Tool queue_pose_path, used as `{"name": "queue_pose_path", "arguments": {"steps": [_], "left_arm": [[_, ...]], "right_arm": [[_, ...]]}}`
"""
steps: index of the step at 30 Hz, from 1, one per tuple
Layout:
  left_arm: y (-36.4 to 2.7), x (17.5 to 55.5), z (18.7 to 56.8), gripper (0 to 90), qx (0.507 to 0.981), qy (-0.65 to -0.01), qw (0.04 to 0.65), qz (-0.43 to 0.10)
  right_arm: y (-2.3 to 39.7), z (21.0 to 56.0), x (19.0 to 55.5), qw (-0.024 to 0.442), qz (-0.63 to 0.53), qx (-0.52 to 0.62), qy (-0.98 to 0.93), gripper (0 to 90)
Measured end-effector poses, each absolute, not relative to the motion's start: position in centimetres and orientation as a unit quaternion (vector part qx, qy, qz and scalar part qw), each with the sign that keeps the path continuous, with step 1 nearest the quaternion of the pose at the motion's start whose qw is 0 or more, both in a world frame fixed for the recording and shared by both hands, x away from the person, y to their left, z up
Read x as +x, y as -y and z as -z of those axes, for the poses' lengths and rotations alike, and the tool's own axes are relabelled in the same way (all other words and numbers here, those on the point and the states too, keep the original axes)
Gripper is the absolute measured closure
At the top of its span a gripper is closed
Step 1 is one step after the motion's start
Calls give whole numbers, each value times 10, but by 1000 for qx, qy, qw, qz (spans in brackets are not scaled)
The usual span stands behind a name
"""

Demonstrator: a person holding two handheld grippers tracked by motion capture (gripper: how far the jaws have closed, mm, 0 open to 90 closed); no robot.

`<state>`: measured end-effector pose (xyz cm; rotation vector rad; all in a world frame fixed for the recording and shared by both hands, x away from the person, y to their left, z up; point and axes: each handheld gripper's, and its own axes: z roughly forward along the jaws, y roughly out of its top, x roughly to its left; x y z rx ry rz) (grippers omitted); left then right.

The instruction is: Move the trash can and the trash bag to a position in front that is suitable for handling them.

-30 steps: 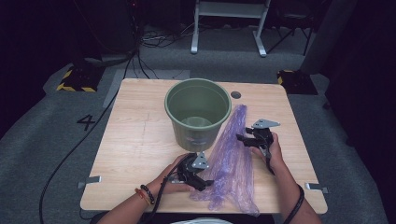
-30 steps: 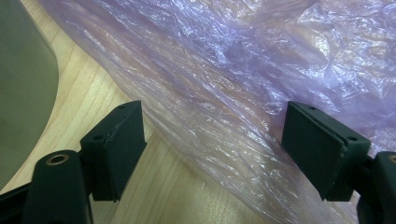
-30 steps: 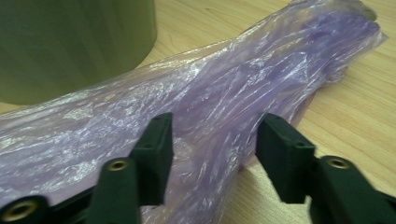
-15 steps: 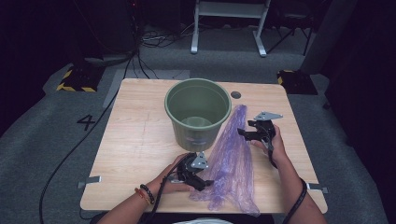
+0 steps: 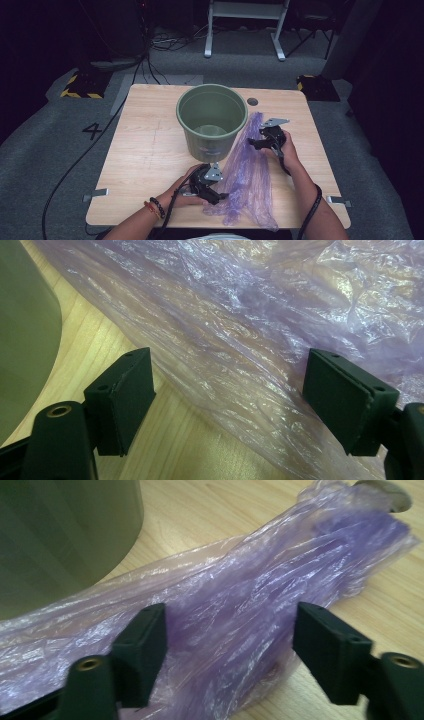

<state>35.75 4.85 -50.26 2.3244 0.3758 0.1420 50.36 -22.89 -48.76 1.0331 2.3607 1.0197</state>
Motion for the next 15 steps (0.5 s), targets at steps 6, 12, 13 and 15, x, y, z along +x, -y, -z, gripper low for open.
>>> {"name": "queue_pose_path", "arguments": {"steps": [6,12,13,15], "left_arm": [[-49,358,503,204,911,-147,381,-56],[-49,358,503,200,911,-148,381,-57],[-49,358,503,189,911,-150,379,-58],[-49,358,502,177,912,-150,377,-60]], "right_arm": [[232,495,505,175,-349,369,-844,483],[236,496,502,161,-367,369,-839,648],[236,497,501,161,-368,369,-838,686],[236,497,500,159,-371,364,-839,761]]}}
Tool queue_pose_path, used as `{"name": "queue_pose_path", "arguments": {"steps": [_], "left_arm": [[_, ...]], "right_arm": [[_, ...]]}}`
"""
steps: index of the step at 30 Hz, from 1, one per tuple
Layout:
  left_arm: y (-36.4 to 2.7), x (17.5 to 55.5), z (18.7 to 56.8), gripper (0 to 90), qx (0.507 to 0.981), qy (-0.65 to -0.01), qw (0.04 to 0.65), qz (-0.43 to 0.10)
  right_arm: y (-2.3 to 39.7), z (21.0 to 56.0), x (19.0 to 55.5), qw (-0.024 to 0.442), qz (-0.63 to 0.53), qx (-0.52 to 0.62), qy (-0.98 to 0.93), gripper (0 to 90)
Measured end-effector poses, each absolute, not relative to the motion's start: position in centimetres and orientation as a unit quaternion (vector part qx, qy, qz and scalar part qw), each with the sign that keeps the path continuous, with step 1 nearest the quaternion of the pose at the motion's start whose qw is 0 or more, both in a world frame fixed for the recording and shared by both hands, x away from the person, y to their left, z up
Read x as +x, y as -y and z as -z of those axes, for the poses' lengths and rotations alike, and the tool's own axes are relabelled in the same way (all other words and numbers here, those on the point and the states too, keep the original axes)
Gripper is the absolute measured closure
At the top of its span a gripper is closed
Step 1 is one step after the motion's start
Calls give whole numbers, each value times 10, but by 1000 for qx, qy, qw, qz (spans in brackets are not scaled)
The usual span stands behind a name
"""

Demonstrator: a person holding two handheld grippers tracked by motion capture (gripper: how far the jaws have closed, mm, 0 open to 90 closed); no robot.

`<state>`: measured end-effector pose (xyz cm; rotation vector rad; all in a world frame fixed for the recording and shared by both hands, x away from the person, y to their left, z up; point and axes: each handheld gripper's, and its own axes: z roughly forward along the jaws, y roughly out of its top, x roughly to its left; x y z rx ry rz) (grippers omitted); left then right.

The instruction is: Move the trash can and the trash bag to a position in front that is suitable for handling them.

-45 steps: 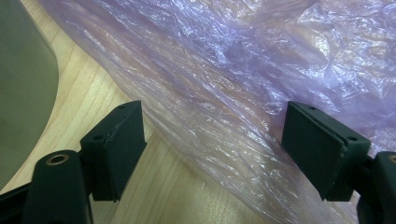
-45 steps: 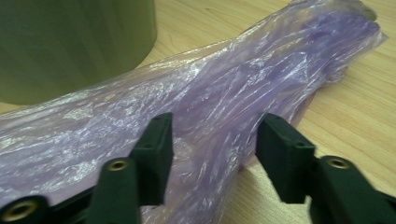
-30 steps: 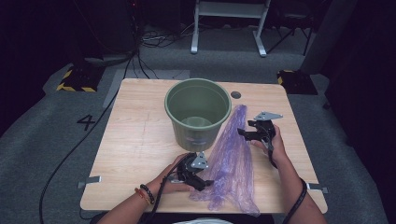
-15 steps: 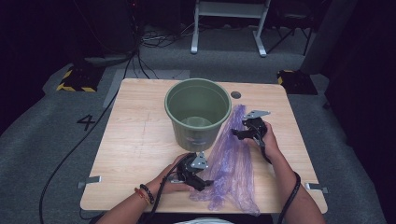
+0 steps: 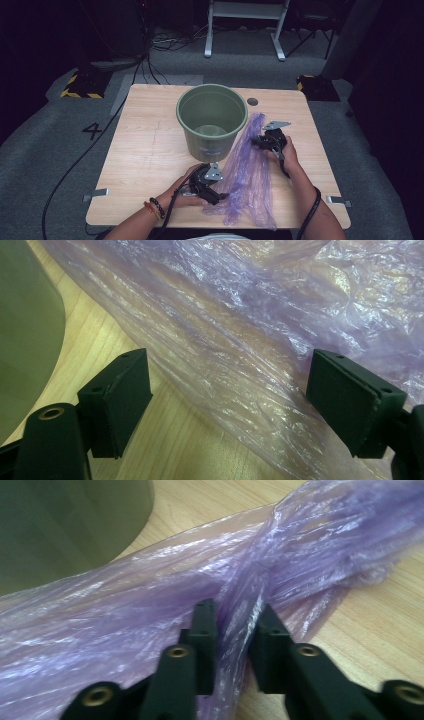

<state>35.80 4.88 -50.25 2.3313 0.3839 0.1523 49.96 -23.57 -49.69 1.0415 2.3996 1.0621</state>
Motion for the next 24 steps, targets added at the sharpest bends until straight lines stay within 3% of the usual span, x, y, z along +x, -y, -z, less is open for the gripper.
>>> {"name": "queue_pose_path", "arguments": {"steps": [7,24], "left_arm": [[-61,357,497,165,902,-158,396,-72],[-144,348,484,159,884,-235,385,-121]], "right_arm": [[238,498,498,154,-382,362,-836,878],[245,491,489,182,-407,356,-821,886]]}}
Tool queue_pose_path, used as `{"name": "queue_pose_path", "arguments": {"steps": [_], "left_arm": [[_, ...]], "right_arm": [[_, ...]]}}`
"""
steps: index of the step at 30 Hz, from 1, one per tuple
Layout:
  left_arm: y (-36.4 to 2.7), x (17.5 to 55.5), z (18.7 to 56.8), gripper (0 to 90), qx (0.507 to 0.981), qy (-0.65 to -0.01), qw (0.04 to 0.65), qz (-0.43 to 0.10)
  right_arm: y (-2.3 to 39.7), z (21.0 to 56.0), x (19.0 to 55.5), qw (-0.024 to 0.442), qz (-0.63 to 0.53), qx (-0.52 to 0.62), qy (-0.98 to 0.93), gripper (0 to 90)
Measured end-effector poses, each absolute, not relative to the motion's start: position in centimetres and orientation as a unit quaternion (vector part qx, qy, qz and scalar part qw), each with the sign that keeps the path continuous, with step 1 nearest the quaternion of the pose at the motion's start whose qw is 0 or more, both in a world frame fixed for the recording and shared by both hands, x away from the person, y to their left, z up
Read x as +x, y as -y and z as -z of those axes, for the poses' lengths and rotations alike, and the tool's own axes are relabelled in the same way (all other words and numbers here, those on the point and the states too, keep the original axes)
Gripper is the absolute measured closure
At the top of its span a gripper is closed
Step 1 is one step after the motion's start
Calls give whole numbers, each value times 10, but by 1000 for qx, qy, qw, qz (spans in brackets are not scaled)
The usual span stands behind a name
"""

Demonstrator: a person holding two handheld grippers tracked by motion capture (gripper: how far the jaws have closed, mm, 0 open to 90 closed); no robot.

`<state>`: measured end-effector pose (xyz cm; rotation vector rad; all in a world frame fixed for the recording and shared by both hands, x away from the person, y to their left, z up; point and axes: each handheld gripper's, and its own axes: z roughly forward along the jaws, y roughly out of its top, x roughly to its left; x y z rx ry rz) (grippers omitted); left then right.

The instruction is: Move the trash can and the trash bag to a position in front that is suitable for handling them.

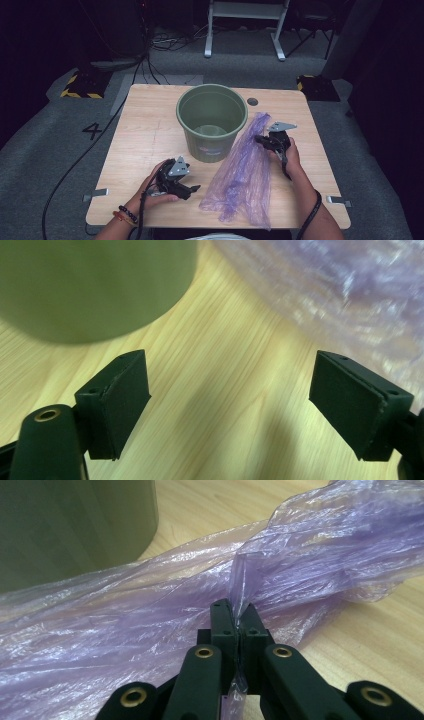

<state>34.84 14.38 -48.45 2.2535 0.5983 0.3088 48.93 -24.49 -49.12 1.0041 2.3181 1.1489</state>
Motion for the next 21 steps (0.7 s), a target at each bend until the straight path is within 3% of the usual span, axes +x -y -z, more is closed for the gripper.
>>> {"name": "queue_pose_path", "arguments": {"steps": [10,21], "left_arm": [[-176,353,489,166,872,-285,372,-141],[-180,357,498,164,872,-297,364,-135]], "right_arm": [[244,488,486,189,-421,346,-817,887],[247,484,482,192,-432,342,-812,886]]}}
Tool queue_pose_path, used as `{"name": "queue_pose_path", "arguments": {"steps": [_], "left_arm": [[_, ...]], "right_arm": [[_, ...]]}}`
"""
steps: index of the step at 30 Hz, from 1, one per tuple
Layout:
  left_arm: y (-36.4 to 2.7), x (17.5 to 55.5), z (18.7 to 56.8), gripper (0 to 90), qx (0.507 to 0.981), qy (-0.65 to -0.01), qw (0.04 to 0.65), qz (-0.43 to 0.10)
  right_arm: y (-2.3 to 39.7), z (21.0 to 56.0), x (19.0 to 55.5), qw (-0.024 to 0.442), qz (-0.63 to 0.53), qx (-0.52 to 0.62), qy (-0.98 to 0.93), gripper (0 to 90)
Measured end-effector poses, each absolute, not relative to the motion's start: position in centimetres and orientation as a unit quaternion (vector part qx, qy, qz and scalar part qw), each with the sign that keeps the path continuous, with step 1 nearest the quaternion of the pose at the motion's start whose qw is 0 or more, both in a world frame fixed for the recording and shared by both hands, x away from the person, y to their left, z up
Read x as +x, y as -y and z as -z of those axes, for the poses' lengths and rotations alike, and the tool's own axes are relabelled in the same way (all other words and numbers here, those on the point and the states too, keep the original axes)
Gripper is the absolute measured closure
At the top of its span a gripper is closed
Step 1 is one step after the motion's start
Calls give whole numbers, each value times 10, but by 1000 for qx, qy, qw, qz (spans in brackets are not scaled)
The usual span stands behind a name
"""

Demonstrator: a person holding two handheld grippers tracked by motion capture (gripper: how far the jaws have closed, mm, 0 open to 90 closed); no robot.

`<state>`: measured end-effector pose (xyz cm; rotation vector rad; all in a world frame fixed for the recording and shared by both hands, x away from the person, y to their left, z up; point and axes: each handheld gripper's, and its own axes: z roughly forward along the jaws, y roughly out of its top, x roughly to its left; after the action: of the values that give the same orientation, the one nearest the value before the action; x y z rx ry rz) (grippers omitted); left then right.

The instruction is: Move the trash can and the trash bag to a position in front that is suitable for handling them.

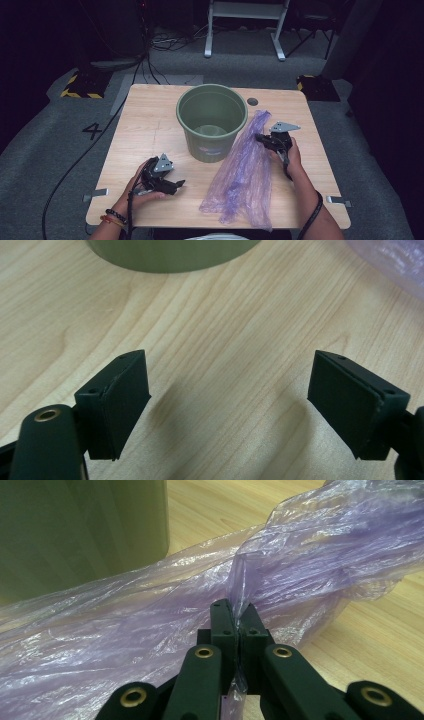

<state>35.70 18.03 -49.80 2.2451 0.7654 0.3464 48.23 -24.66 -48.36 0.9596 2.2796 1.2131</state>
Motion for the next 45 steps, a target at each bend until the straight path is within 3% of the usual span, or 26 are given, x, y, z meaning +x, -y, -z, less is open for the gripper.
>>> {"name": "queue_pose_path", "arguments": {"steps": [45], "left_arm": [[-176,361,504,144,876,-289,368,-115]], "right_arm": [[252,471,481,212,-461,337,-793,887]]}}
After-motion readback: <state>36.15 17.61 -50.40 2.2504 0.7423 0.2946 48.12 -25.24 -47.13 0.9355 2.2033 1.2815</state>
